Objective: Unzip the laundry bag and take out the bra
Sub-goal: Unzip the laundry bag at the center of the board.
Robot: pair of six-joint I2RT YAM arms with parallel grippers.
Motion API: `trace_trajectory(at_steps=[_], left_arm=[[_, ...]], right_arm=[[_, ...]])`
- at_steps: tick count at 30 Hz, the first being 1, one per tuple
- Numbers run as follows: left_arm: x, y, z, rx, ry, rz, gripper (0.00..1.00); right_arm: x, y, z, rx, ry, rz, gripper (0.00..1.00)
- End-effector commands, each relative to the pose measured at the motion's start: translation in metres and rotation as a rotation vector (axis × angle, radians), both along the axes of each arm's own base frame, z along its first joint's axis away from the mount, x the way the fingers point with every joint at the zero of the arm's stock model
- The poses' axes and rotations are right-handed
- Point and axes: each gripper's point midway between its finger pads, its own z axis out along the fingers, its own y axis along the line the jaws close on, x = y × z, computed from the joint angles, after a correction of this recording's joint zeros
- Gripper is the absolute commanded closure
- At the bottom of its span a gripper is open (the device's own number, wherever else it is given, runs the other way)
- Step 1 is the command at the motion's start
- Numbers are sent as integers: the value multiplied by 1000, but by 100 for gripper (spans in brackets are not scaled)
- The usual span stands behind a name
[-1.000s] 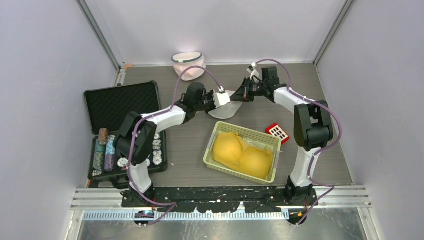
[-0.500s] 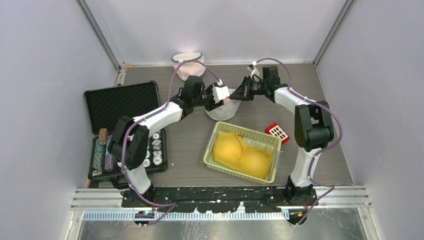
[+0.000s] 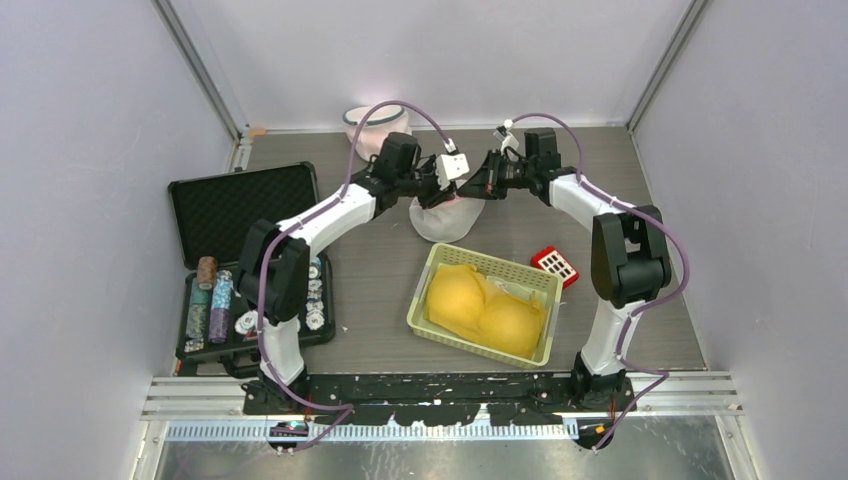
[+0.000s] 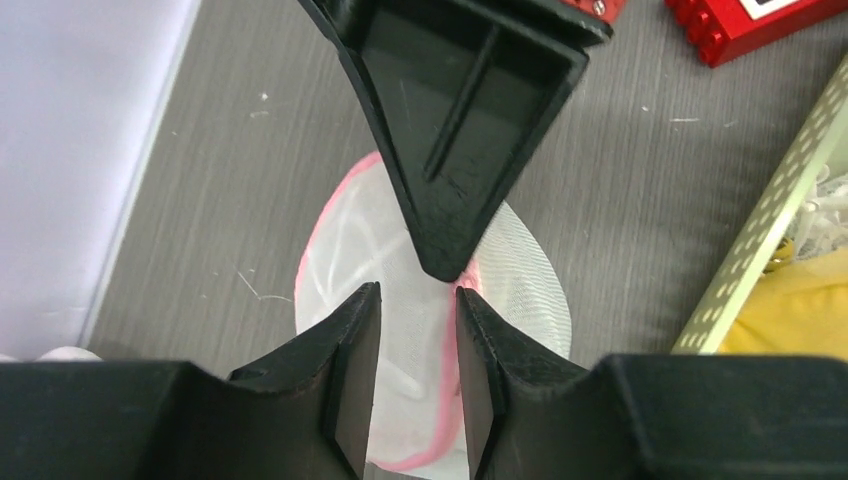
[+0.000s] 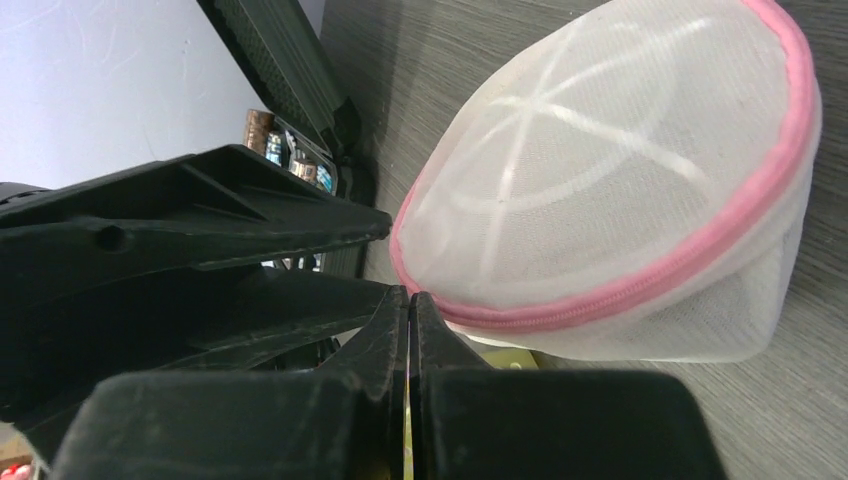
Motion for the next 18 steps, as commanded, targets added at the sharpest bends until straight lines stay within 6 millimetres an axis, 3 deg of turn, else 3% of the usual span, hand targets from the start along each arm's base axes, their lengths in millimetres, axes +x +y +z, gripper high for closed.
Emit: trace_trajectory(at_steps=[1, 8, 11, 15, 18], left_arm=[[-13, 0, -8, 7, 54, -24, 64], [-14, 4, -18, 23, 63, -11, 63], [-11, 6, -25, 46, 78, 1, 73], [-9, 11, -25, 43, 92, 20, 95], [-6, 19, -24, 39, 84, 46, 100]], right_arm=[[-4, 2, 30, 27, -85, 11, 99], [-3, 2, 30, 27, -86, 12, 99], [-4, 2, 32, 29, -90, 15, 99], [-4, 1, 33, 25, -101, 11, 99], [-2, -2, 33, 15, -102, 1, 99]])
